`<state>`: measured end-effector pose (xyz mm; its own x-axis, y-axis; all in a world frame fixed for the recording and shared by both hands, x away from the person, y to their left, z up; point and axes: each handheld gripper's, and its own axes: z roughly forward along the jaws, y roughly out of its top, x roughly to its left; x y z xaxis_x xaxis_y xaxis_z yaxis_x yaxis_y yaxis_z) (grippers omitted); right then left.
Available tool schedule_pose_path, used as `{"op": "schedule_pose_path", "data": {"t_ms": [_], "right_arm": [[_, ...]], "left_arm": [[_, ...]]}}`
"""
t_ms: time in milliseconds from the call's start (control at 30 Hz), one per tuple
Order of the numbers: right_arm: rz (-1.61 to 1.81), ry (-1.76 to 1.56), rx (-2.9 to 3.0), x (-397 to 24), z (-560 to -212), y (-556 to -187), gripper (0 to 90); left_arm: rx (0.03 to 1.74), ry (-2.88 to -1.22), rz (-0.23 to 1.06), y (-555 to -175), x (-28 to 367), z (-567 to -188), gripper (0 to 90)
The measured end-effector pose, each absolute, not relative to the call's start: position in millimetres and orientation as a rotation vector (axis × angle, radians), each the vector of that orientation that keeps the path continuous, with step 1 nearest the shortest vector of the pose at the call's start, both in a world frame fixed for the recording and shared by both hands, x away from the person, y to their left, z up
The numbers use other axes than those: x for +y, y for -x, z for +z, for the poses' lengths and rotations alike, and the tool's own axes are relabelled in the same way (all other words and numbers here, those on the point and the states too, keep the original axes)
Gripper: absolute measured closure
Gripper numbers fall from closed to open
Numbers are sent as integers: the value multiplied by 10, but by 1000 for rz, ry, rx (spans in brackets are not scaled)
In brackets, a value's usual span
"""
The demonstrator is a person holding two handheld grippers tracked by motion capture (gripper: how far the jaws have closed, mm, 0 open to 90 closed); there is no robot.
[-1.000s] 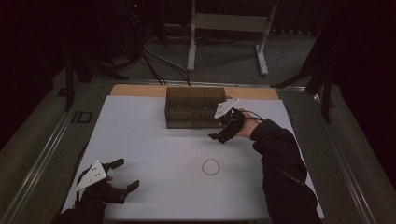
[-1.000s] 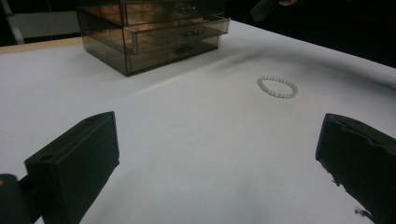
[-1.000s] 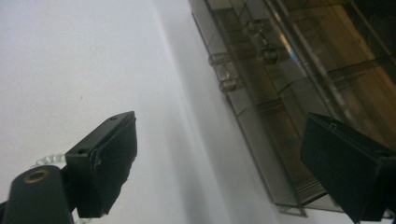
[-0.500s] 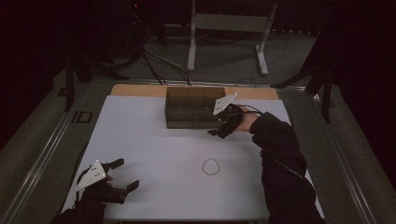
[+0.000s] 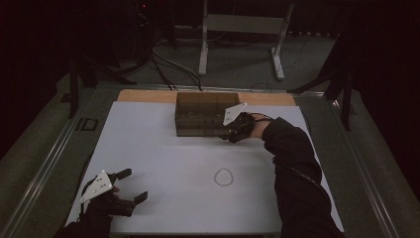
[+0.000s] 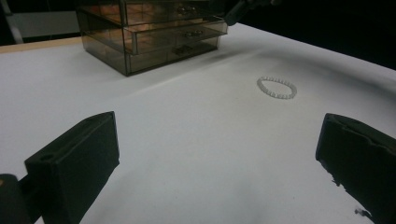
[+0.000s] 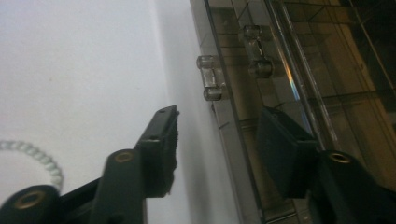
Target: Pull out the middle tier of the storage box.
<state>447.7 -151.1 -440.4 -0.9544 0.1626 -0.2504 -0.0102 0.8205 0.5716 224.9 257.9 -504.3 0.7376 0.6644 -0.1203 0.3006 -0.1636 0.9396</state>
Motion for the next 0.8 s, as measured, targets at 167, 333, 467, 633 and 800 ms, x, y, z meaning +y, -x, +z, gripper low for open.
{"op": "schedule_pose_path", "data": {"t_ms": [167, 333, 467, 633, 800], "right_arm": [[790, -1, 2707, -1497, -4449, -4549, 660], [759, 4, 2682, -1491, -4469, -4581, 715], [721, 17, 2705, -1458, -4484, -4634, 761], [654, 31, 2733, -1417, -4518, -4669, 799], [656, 21, 2755, -1391, -4543, -4702, 813]], "left_arm": [[765, -1756, 379, -2251, 2585, -5043, 10], [764, -1756, 377, -2250, 2577, -5044, 10], [765, -1759, 378, -2251, 2575, -5046, 10], [763, -1758, 378, -2248, 2577, -5042, 10], [764, -1760, 379, -2249, 2575, -5043, 10]]}}
